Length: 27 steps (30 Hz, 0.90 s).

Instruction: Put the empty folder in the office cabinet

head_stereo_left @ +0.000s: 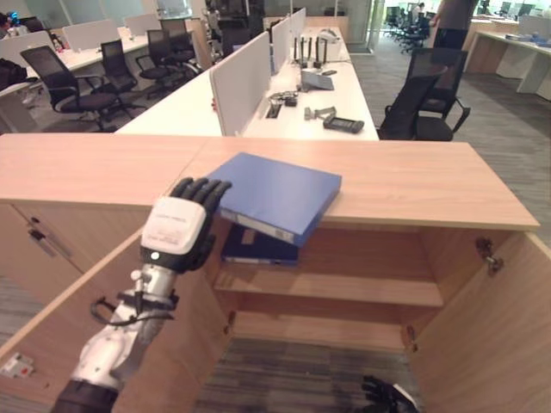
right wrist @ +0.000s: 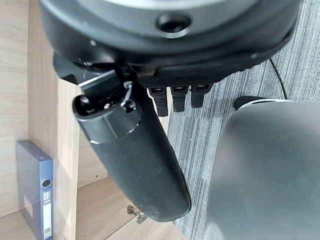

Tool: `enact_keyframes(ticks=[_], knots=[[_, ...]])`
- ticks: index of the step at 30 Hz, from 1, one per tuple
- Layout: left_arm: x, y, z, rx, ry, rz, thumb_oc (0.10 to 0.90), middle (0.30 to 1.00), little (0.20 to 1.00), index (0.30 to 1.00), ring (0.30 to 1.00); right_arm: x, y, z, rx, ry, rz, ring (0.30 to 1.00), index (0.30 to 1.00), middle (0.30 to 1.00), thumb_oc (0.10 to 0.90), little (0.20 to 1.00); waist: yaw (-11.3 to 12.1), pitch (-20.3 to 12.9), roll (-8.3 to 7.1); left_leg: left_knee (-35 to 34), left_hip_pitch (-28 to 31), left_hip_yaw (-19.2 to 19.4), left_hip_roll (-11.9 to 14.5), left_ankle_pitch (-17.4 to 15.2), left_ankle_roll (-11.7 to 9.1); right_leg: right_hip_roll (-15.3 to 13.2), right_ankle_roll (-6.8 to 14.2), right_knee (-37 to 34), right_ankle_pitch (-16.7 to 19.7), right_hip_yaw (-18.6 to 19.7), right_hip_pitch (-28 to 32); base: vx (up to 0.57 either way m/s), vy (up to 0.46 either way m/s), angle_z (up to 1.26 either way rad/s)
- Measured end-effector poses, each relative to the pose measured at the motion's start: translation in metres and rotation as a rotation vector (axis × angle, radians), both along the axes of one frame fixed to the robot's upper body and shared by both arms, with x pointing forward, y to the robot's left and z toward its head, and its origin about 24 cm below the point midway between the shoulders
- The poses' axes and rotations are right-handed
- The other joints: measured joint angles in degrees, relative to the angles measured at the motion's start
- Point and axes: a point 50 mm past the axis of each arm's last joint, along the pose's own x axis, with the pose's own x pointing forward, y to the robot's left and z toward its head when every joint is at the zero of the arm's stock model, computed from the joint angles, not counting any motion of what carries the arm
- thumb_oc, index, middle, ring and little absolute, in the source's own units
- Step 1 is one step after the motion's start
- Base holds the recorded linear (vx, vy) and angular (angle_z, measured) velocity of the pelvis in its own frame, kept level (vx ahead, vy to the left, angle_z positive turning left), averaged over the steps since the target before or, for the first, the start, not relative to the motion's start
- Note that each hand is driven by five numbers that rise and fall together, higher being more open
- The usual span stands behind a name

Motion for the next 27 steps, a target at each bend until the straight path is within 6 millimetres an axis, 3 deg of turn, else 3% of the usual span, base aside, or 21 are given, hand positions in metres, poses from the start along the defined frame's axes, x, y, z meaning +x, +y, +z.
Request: enact_keyframes(ticks=[6,15,18,27], knots=[[0.008,-0.008,0.012,0.024,-0.039,-0.049,0.8,0.9,0.9,0.9,0.9,-0.001,0.0,0.0,-0.002,0.004,0.002,0.9,0.9,0.9,0.8,0.9,-1.5,-0.2,0.33,0.0,0.1,0.3,0.0,-0.1,0.0,0.0,0.0,0.0,0.1,0.2,-0.1,0.0,-0.003,-0.02],[0.016,-0.019,-0.015,0.008,0.087,-0.089,0.8,0.9,0.9,0.9,0.9,0.0,-0.002,0.0,-0.015,0.0,-0.004,0.9,0.9,0.9,0.8,0.9,-3.3,-0.6,0.8,0.0,0.3,1.4,0.0,0.0,-0.1,0.3,-0.3,0.0,0.6,1.5,-0.7,0.0,0.001,-0.06],[0.017,-0.015,-0.036,-0.057,0.178,-0.05,0.8,0.9,0.9,0.9,0.9,0.0,-0.003,0.0,-0.02,0.0,-0.005,0.9,0.9,0.9,0.8,0.9,-3.9,-0.8,0.95,0.0,0.4,1.9,0.0,0.0,-0.1,0.3,-0.3,0.0,0.8,1.6,-0.8,0.01,0.002,-0.06],[0.016,-0.014,-0.048,-0.044,0.238,-0.042,0.8,0.9,0.9,0.9,0.9,-0.002,-0.004,0.0,-0.027,0.006,-0.01,0.9,0.9,0.9,0.8,0.9,-3.9,-1.2,0.02,0.0,0.6,2.3,-0.1,-0.1,-0.1,0.3,-0.3,0.0,0.9,2.0,-0.9,0.0,0.002,-0.01]])
